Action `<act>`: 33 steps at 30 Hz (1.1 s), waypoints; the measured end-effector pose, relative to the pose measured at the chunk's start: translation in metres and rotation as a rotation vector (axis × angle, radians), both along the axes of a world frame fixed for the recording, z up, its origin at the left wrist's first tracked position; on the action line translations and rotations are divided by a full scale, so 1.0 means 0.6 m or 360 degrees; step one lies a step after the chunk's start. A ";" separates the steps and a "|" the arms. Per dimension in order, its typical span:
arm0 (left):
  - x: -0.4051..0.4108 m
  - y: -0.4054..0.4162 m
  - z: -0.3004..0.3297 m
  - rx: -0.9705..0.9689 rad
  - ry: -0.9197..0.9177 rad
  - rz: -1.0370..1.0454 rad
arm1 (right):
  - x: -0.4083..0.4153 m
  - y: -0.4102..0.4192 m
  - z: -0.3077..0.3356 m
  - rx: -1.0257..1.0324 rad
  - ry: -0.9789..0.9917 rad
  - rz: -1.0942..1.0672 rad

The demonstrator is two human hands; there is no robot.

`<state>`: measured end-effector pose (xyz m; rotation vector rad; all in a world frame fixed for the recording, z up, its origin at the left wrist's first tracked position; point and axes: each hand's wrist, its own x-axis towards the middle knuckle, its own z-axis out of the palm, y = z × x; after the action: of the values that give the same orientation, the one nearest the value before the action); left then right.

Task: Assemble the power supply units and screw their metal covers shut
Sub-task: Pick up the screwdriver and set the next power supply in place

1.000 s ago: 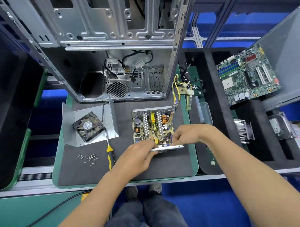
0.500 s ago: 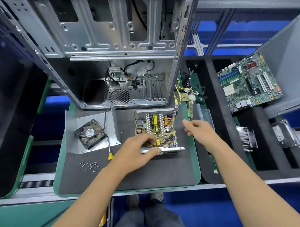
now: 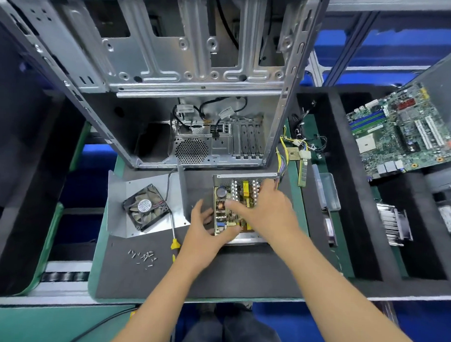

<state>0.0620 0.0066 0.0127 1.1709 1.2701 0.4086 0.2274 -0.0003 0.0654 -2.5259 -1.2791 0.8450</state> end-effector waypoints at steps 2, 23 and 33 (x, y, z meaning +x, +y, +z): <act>-0.002 -0.006 -0.009 -0.0014 -0.0081 0.0092 | -0.027 0.004 -0.006 0.0032 -0.0070 -0.0027; -0.016 -0.005 -0.031 0.0035 -0.0217 0.0011 | -0.056 0.000 -0.047 0.0322 -0.0357 -0.0153; -0.015 -0.004 -0.033 0.0031 -0.0236 0.0006 | -0.057 0.001 -0.051 0.0314 -0.0405 -0.0161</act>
<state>0.0527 0.0041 -0.0072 1.1338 1.1420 0.5023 0.1933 0.0002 0.0345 -2.5715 -1.2220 0.3650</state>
